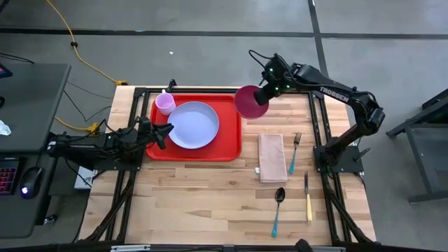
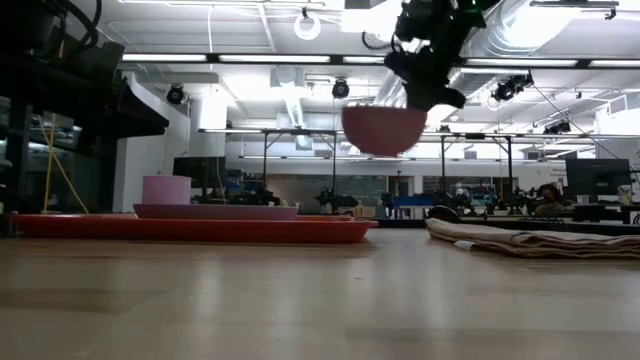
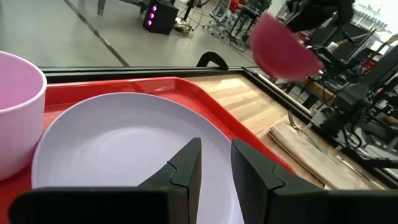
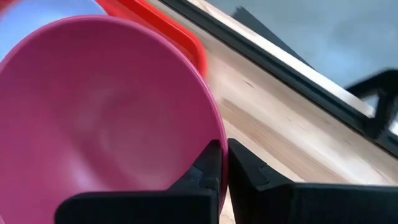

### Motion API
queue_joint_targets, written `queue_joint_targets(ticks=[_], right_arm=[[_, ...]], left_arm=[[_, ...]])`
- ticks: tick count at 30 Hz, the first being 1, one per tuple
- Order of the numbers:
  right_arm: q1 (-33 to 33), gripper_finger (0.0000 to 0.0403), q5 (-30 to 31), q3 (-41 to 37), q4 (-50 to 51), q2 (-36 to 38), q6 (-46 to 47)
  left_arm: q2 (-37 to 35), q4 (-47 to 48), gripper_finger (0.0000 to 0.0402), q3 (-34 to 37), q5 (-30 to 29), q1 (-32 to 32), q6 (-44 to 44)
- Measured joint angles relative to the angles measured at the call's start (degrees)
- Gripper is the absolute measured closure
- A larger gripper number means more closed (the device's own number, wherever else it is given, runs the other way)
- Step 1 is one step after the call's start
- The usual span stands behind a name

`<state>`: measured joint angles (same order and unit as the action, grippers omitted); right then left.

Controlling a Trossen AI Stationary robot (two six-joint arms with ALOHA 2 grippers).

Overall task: Set up tray
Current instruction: Put the pink bowl on the light purple plate

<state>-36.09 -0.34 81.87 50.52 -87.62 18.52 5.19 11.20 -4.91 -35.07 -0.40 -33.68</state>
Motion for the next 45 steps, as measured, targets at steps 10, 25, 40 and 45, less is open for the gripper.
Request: queue_joint_targets(ticks=[10,25,40,45], right_arm=[[6.73,0.0403,0.15,12.26,2.18,-9.14,-0.63],[13.47,0.0403,0.15,40.18,11.56,-28.87,-6.66],[15.84,0.0403,-0.79,42.07,8.81,-30.69,-6.80],[15.92,0.0403,-3.28,42.05,7.31,-32.27,-6.84]], left_arm=[[0.00,-0.70,0.0284,0.07,3.87,0.02,-2.61],[0.00,-1.53,0.0284,0.18,13.03,0.02,-16.75],[0.01,-15.14,0.0284,-0.63,11.66,0.02,-20.23],[0.53,-15.11,0.0284,-4.95,10.00,0.02,-16.60]])
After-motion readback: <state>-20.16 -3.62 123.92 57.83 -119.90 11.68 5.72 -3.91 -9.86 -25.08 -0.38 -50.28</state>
